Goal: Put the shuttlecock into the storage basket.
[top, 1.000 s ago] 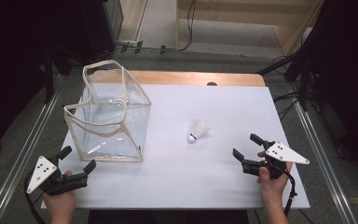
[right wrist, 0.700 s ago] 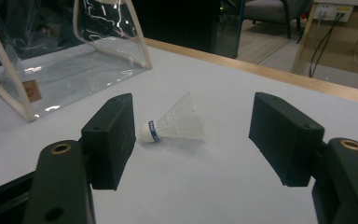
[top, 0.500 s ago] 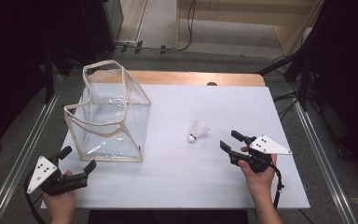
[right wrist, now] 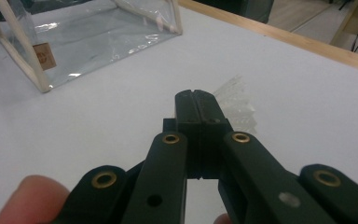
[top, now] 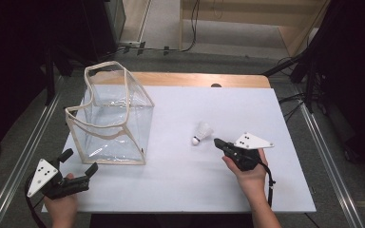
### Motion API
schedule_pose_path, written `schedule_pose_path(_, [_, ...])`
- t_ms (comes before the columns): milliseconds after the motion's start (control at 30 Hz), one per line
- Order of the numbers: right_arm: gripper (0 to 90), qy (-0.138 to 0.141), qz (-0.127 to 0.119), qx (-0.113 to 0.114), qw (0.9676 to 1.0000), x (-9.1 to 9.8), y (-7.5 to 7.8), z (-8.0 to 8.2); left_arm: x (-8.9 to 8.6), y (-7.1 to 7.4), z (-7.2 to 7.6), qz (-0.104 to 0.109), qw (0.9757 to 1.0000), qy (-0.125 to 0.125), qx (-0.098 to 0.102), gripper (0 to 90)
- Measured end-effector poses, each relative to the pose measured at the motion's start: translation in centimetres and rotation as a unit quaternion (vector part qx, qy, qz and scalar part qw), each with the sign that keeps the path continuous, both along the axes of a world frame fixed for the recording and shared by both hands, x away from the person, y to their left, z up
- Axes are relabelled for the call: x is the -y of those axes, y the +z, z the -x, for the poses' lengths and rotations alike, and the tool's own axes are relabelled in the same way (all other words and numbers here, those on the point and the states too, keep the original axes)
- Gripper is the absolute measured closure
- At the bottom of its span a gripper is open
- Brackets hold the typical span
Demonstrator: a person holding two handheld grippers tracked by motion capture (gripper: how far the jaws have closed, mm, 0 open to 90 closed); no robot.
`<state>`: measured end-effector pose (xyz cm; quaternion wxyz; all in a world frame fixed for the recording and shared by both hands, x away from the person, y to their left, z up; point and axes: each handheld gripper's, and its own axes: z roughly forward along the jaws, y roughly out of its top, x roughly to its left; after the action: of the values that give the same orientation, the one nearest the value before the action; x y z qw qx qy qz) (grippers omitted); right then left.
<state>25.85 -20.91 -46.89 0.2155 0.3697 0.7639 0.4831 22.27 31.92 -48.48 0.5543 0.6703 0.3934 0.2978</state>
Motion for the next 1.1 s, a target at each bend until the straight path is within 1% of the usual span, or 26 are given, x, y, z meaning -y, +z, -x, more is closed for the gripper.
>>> schedule_pose_path(133, [87.3, 0.012, 0.001, -0.01, 0.9999, -0.8, -0.1, -0.5, 0.0, 0.0, 0.0, 0.001, 1.0, 0.001, 0.0, 0.0])
schedule_pose_path(233, [87.3, 0.012, 0.0, -0.023, 0.9997, -1.2, -0.5, -0.8, 0.0, 0.0, 0.0, 0.0, 1.0, 0.0, 0.0, 0.0])
schedule_pose_path(400, [87.4, 0.002, 0.012, -0.043, 0.999, -1.7, -1.3, -1.2, 0.0, 0.0, 0.0, 0.001, 1.0, 0.0, 0.001, 0.0])
schedule_pose_path(533, [87.4, -0.007, 0.02, -0.059, 0.998, -1.7, -2.0, -1.7, 0.0, 0.0, 0.0, 0.0, 1.0, 0.001, 0.001, 0.0])
schedule_pose_path(567, [87.4, -0.007, 0.02, -0.059, 0.998, -1.7, -2.0, -1.7, 0.0, 0.0, 0.0, 0.0, 1.0, 0.001, 0.001, 0.0])
schedule_pose_path(600, [87.4, -0.014, 0.024, -0.067, 0.9973, -1.7, -2.3, -1.9, 0.0, 0.0, 0.0, 0.0, 1.0, 0.001, 0.001, 0.0])
schedule_pose_path(733, [87.4, -0.024, 0.03, -0.083, 0.9958, -1.7, -2.8, -2.4, 0.0, 0.0, 0.0, 0.0, 1.0, 0.0, 0.001, 0.0])
schedule_pose_path(1000, [87.5, -0.023, 0.04, -0.09, 0.9948, -2.4, -3.3, -3.1, 0.0, 0.0, 0.0, -0.001, 1.0, 0.0, 0.001, 0.0])
schedule_pose_path(1100, [87.5, -0.019, 0.033, -0.089, 0.9953, -2.6, -3.3, -3.2, 0.0, 0.0, 0.0, 0.0, 1.0, -0.001, 0.001, 0.0])
